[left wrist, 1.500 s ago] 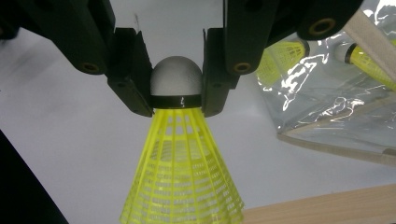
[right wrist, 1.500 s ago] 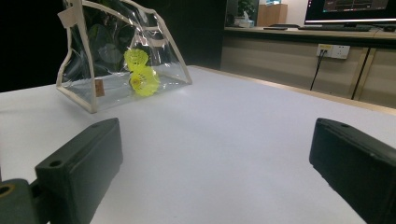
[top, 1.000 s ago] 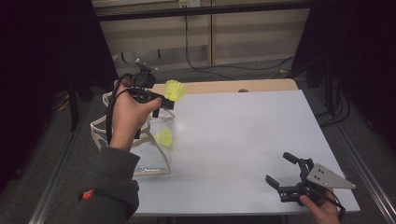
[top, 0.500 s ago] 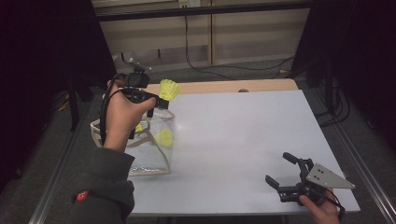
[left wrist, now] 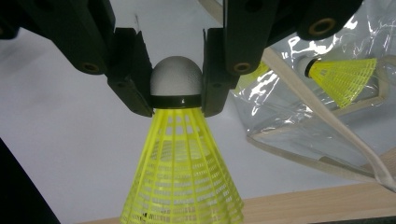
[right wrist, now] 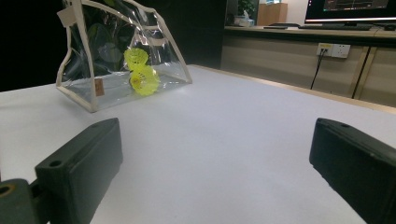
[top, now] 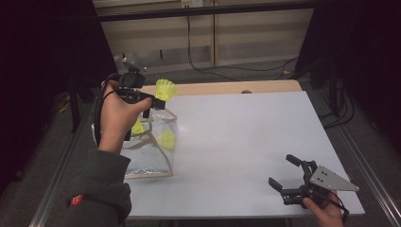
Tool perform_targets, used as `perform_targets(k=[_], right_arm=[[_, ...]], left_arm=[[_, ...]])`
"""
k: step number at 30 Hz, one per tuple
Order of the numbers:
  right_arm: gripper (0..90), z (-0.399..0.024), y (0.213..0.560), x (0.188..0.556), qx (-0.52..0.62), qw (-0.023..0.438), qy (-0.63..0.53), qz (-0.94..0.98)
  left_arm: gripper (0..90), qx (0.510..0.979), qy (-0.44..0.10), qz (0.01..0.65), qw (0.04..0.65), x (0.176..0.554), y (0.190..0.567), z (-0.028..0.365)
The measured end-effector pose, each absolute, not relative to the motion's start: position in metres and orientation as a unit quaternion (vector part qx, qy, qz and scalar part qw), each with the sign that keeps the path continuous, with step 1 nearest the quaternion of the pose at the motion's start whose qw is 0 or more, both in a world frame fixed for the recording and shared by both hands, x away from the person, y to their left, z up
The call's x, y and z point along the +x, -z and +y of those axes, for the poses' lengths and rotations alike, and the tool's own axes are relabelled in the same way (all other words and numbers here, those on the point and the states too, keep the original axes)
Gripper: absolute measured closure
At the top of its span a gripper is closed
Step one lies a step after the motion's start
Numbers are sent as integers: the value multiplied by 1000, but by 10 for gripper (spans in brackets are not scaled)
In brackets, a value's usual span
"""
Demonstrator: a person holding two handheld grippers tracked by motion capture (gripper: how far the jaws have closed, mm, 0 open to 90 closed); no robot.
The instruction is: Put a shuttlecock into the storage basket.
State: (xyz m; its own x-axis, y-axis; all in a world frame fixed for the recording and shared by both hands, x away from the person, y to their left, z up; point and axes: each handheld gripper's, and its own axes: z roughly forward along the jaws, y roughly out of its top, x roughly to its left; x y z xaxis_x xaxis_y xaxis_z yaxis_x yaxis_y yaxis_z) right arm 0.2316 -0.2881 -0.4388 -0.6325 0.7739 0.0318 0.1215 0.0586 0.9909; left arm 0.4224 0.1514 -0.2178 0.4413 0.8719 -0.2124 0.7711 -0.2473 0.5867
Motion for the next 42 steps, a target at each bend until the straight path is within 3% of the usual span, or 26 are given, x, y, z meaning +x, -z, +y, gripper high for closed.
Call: perform_targets(k=[42], right_arm=[[27, -288, 439, 231, 332, 273, -601, 674]], left_arm=[[651, 767, -99, 548, 319, 422, 217, 178]])
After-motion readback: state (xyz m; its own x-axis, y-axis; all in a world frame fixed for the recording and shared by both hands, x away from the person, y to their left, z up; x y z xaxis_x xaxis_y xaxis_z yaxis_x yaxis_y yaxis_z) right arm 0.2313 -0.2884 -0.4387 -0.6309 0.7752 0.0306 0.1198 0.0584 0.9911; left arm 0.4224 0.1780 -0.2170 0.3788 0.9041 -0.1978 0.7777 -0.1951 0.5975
